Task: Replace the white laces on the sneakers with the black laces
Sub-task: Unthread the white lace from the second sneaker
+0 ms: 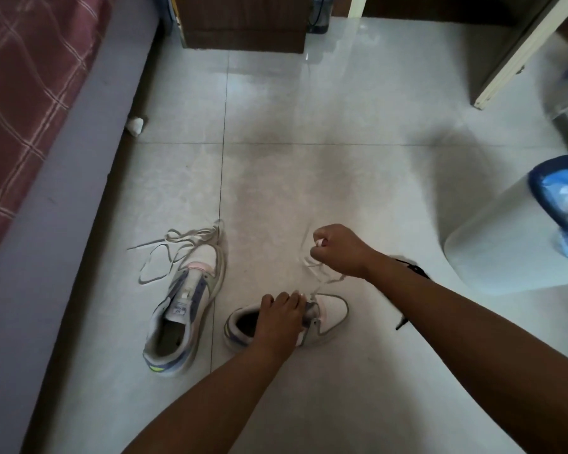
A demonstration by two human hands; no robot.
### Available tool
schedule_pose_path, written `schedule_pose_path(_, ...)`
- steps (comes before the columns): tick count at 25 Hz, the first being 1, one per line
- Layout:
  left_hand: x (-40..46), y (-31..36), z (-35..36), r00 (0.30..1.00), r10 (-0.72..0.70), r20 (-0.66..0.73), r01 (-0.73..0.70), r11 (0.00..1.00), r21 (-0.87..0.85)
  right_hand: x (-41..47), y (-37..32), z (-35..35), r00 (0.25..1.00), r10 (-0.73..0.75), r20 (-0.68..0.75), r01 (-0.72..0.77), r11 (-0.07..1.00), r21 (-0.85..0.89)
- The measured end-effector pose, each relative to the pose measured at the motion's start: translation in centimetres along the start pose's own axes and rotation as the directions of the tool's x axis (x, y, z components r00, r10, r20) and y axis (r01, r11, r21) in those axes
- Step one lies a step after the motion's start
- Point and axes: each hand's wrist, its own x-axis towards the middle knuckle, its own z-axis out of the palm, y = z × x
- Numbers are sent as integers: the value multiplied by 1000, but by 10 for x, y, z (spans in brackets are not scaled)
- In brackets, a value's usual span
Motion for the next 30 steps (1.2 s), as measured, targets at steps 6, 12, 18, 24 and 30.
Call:
schedule_pose_path(6,6,-4,-3,996,-50,-71,40,989,-145,-8,57,0,819,557,136,-109,385,-917)
schedule_pose_path(12,-7,-3,-4,959,31,-283,-55,996,-76,-17,68,54,922,38,384,55,972,-228)
schedule_pose_path(18,-7,-1,0,967,24,-255,-44,997,-70,-2,72,56,947,-6,322,114,942,-317)
schedule_pose_path(24,0,-6,-9,969,11,-248,-36,994,-99,9,68,49,982,-77,170,139,909,-392)
schedule_pose_path(30,1,4,-6,968,218,-126,-190,960,203,-1,83,62,964,-8,266,130,886,-444)
